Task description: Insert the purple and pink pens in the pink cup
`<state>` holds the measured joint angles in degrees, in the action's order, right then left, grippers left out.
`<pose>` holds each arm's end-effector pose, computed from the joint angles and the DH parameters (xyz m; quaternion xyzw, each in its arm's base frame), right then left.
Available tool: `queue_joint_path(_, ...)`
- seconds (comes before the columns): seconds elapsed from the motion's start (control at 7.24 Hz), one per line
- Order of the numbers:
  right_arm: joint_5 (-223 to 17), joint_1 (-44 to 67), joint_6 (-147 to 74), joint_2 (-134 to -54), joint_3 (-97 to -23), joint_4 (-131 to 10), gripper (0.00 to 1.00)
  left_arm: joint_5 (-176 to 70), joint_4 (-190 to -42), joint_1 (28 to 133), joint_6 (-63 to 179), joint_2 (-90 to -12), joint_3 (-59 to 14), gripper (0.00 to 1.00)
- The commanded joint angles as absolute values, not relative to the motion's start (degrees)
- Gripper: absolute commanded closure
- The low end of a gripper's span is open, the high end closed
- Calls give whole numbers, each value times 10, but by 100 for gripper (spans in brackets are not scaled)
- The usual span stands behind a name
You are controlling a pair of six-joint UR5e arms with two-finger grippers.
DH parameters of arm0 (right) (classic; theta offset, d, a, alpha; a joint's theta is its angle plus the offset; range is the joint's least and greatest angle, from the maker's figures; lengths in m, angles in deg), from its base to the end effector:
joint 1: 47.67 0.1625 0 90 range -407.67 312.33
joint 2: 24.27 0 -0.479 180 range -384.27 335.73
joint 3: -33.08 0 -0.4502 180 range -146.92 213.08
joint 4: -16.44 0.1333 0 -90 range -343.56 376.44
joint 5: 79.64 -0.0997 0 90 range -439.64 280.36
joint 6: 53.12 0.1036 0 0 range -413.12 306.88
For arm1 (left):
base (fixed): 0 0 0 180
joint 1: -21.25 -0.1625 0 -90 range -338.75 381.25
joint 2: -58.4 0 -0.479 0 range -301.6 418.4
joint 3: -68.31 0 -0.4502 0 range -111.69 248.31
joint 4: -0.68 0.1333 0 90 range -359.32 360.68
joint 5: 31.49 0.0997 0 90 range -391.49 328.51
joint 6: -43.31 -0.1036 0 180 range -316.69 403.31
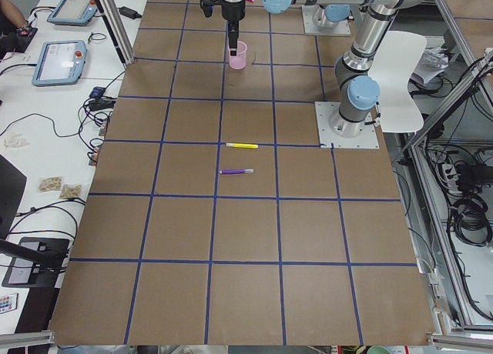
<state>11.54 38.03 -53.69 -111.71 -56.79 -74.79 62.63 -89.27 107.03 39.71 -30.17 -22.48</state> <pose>0.0882 -0.5769 0.5163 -0.0324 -0.9994 -0.0109 0.0098 -0.0858 -0.5470 0.5443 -0.0056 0.9993 -0.0036 0.0363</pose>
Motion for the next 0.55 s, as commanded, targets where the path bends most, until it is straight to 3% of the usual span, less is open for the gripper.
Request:
queue_joint_path(0.0, 119, 290, -556, -1115, -634, -753, 0, 627, -897, 1069, 396, -301, -226, 0)
queue_joint_path(0.41, 174, 187, -611, -1112, -751, -885, 0, 626, -892, 1064, 396, -302, -224, 0)
